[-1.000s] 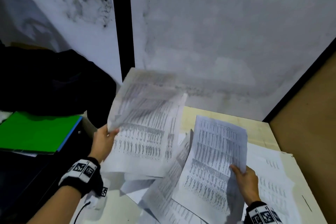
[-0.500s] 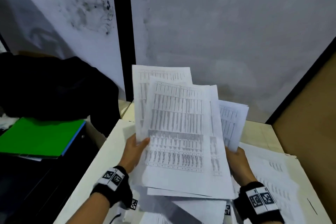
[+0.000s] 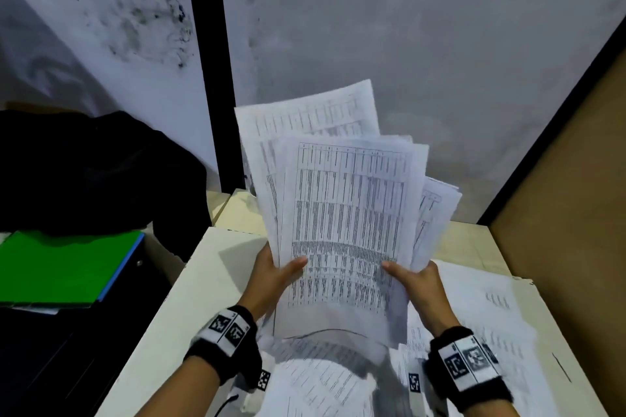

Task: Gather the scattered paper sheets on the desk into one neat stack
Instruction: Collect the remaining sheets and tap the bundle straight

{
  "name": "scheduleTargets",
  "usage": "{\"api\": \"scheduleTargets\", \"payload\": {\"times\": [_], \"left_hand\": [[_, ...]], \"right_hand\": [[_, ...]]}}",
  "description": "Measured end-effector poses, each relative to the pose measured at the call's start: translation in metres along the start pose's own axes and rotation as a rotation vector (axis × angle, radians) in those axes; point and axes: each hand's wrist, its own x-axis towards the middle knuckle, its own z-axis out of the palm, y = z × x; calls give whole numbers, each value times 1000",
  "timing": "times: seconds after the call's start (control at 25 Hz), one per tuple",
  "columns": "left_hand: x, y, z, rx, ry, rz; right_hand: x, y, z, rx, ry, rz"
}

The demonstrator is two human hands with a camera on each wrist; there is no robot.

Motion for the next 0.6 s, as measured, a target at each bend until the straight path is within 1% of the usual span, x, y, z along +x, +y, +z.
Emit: {"api": "scheduleTargets", "payload": {"times": [0.16, 0.24, 0.32, 0.44, 0.48, 0.56, 0.6], "left_hand": [[3, 12, 5, -13, 36, 33], [3, 12, 4, -25, 5, 61], [1, 15, 4, -20, -21, 78], [-1, 27, 4, 20, -4, 99], [-1, 30, 3, 11, -22, 115], [0, 28, 0, 6, -78, 128], [1, 23, -2, 13, -89, 95]], "right_hand": [[-2, 5, 7, 31, -39, -25], [-3, 7, 11, 24, -56, -13], [-6, 5, 13, 35, -25, -22], [-8, -7, 15, 81, -17, -93], [-7, -10, 14, 96, -29, -114], [-8, -8, 15, 98, -86, -88], [-8, -2, 18, 56, -116, -50]]}}
